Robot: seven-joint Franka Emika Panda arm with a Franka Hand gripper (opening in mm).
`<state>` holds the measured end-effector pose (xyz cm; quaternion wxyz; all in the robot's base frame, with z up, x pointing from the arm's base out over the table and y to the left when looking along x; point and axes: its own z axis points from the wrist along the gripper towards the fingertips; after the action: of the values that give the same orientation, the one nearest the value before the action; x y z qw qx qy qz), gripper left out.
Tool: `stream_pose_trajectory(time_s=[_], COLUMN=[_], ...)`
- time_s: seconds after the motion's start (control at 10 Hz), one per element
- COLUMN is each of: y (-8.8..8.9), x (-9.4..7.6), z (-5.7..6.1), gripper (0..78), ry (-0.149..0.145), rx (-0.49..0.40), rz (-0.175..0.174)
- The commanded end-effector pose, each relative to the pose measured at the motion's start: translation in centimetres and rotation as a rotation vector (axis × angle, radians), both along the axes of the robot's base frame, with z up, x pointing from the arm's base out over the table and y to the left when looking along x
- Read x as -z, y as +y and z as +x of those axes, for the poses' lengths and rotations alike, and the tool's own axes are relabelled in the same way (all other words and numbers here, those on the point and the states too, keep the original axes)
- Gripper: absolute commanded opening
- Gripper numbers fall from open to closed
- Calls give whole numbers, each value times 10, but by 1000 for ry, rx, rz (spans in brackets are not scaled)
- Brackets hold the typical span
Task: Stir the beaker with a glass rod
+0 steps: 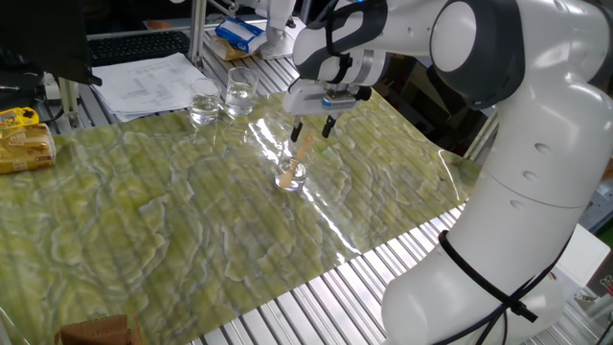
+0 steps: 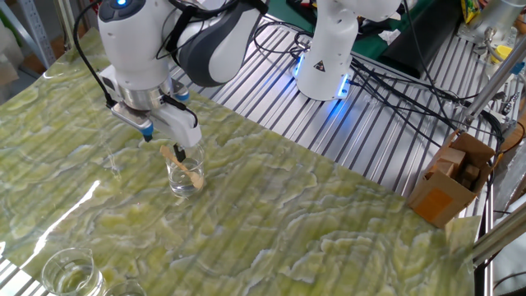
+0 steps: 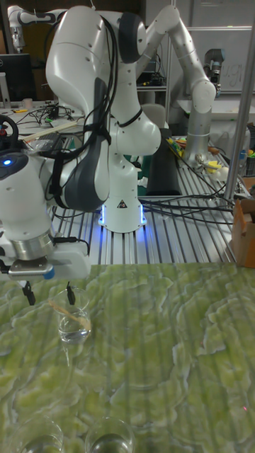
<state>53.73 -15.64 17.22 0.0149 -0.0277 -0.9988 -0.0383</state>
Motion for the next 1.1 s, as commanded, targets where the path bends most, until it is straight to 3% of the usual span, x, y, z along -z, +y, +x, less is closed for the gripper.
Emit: stream_pose_trajectory(time_s=[0.1, 0.3, 0.4, 1.1], y=[2, 2, 2, 2], x=[2, 2, 2, 2], z=[0, 0, 0, 0], gripper=[775, 775, 11, 11], ry=[-7, -6, -6, -6], rx=[-1, -5, -5, -5], rz=[6, 10, 10, 10])
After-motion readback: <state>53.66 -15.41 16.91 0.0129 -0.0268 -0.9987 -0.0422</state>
